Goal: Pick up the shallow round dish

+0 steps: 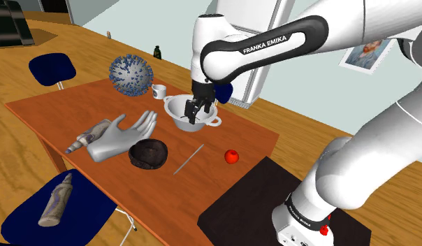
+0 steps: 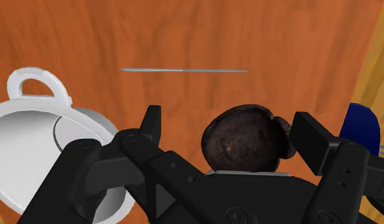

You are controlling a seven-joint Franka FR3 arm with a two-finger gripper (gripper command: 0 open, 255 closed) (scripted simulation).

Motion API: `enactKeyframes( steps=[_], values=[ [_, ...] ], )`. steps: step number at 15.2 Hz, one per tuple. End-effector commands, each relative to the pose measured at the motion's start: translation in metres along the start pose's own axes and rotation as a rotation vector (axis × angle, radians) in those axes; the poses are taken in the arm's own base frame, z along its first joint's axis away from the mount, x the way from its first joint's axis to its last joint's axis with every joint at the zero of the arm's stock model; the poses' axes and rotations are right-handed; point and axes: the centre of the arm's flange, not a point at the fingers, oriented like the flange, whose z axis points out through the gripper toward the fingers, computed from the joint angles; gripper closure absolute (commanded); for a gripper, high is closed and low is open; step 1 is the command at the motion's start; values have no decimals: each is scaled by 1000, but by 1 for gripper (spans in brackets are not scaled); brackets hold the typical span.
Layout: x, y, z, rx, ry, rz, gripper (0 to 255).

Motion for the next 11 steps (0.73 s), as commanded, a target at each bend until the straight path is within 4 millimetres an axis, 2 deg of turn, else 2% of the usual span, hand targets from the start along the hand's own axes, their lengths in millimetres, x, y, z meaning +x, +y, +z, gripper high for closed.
enactKeyframes(
  steps=[1,11],
  values=[
    [19,-15,15,-12,-1,-26,0],
    [96,-94,98,-74,-14,-150,0]
  ],
)
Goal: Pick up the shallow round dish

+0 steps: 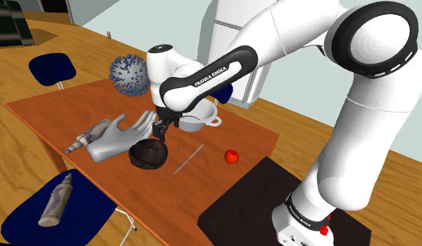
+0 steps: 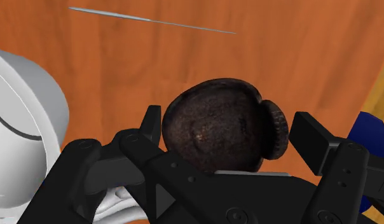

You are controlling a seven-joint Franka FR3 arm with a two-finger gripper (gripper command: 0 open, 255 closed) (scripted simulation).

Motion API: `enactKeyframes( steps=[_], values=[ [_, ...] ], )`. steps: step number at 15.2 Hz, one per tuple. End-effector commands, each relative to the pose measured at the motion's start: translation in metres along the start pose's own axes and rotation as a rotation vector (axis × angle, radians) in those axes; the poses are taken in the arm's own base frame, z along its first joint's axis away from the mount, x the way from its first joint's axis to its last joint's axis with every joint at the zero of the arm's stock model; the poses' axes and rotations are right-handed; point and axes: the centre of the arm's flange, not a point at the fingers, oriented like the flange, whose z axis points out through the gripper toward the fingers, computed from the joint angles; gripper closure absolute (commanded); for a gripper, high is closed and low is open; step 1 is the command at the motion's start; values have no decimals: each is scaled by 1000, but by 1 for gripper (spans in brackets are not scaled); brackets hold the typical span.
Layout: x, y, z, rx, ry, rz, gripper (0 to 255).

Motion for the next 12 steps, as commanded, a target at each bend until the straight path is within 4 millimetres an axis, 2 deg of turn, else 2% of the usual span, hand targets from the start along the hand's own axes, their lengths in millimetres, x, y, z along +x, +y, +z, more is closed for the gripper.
enactKeyframes(
  steps=[1,12],
  values=[
    [17,-18,15,-13,-3,-26,0],
    [101,-105,106,-82,-17,-163,0]
  ],
)
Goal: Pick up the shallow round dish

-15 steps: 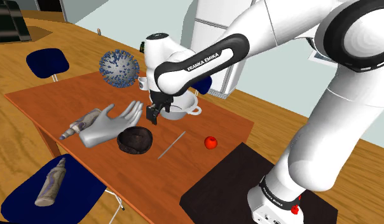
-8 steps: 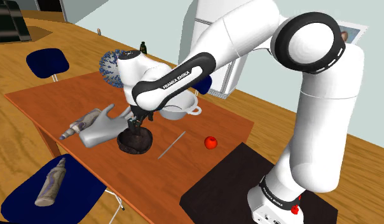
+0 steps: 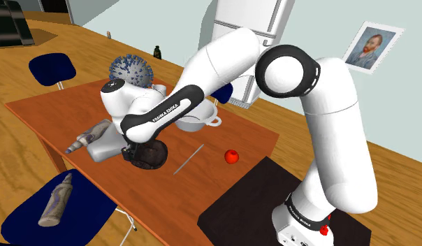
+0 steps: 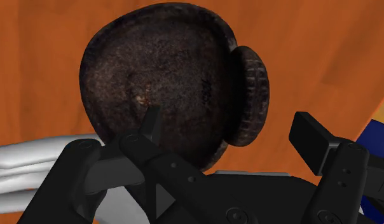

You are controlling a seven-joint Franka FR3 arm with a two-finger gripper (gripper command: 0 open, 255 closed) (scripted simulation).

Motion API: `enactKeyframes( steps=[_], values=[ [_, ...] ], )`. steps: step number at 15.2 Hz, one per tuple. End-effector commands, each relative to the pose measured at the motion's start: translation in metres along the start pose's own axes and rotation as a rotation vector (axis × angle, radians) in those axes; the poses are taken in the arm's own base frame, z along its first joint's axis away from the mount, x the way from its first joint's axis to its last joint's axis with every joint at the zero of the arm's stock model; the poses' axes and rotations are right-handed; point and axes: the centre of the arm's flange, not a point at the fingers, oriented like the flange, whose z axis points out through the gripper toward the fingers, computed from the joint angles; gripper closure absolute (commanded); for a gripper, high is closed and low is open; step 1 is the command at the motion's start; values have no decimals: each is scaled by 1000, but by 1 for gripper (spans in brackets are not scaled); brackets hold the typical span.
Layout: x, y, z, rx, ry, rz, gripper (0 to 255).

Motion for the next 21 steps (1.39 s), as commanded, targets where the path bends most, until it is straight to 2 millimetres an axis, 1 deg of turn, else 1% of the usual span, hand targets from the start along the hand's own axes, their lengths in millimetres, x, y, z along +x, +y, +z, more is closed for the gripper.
enactKeyframes(
  steps=[1,2,8,9,11,12,21],
  values=[
    [17,-19,17,-14,-3,-25,0],
    [19,-21,19,-16,-3,-29,0],
    [22,-28,50,-16,-3,-29,0],
    [22,-30,58,-16,-3,-29,0],
    [22,-30,58,-16,-3,-29,0],
    [22,-29,58,-16,-3,-29,255],
    [22,-30,58,-16,-3,-29,255]
  ],
)
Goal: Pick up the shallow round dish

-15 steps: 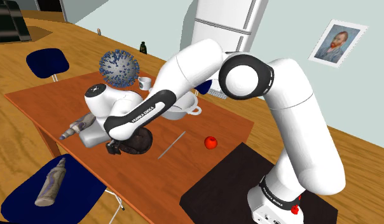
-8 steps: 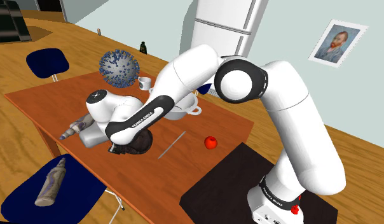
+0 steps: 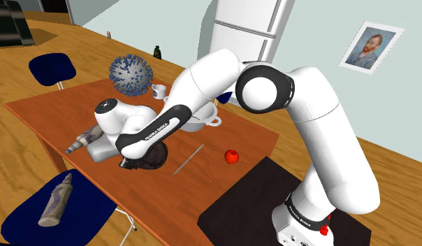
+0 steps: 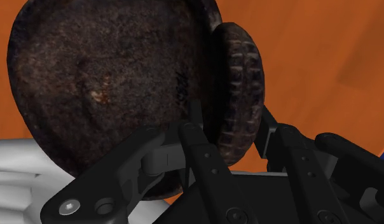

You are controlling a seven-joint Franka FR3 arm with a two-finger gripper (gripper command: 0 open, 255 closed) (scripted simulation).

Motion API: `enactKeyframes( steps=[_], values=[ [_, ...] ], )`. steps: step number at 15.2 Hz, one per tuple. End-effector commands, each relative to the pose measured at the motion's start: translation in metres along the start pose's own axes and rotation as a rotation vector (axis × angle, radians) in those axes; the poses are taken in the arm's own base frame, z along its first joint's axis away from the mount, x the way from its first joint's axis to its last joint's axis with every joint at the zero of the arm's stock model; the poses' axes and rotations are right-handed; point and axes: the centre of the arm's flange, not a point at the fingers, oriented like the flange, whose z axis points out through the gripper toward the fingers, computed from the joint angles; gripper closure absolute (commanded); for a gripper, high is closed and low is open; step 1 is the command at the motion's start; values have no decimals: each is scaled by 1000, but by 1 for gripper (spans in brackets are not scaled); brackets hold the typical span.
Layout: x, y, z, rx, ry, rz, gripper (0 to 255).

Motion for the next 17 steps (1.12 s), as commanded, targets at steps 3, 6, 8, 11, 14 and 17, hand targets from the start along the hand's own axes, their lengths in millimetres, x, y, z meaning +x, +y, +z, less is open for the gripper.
enactKeyframes(
  steps=[3,6,8,11,14,17],
  values=[
    [-1,4,-14,0,-1,0,255],
    [-3,7,-30,0,-1,0,255],
    [-3,10,-40,0,-1,0,255],
    [-5,13,-55,0,-1,0,255],
    [-6,17,-71,0,-1,0,255],
    [-6,18,-77,0,-1,0,255]
  ],
)
